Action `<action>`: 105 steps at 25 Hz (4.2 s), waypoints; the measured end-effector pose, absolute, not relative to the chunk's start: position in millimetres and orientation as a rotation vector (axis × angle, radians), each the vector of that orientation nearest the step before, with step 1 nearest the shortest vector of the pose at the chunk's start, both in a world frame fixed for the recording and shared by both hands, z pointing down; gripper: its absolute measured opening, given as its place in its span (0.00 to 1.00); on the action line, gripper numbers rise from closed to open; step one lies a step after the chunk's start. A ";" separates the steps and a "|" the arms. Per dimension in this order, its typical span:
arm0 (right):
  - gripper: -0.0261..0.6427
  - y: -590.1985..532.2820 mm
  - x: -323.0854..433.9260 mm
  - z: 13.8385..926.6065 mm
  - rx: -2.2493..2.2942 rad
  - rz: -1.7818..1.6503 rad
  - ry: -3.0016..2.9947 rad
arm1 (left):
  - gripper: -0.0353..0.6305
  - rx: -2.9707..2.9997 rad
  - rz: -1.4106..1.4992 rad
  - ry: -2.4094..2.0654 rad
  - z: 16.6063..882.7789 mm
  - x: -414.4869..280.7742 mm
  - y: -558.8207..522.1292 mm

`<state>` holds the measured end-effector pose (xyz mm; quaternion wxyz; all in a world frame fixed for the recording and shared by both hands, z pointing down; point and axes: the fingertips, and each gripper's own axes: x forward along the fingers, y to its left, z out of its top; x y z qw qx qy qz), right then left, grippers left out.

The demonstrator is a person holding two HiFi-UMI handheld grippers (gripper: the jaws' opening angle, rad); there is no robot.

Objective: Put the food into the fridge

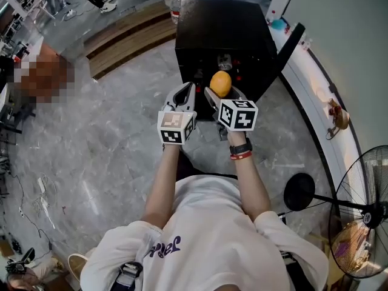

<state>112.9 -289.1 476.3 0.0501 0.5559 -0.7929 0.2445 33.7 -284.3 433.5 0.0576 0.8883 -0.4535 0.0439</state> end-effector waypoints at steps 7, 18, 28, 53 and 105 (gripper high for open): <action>0.54 -310.3 115.4 498.4 1.696 0.757 -2.342 | 0.08 2.695 0.146 -1.336 442.0 30.9 -303.4; 0.55 -353.9 109.9 531.8 1.685 0.869 -2.299 | 0.08 2.706 0.143 -1.268 441.1 28.9 -330.5; 0.55 -381.1 99.9 569.7 1.652 0.884 -2.252 | 0.08 2.720 0.164 -1.218 462.4 26.4 -359.0; 0.55 -435.5 96.2 678.5 1.662 0.874 -2.208 | 0.08 2.743 0.155 -1.207 536.2 18.5 -375.0; 0.54 -591.2 116.1 788.5 1.675 0.732 -2.078 | 0.08 2.747 0.069 -1.247 548.7 -13.5 -415.7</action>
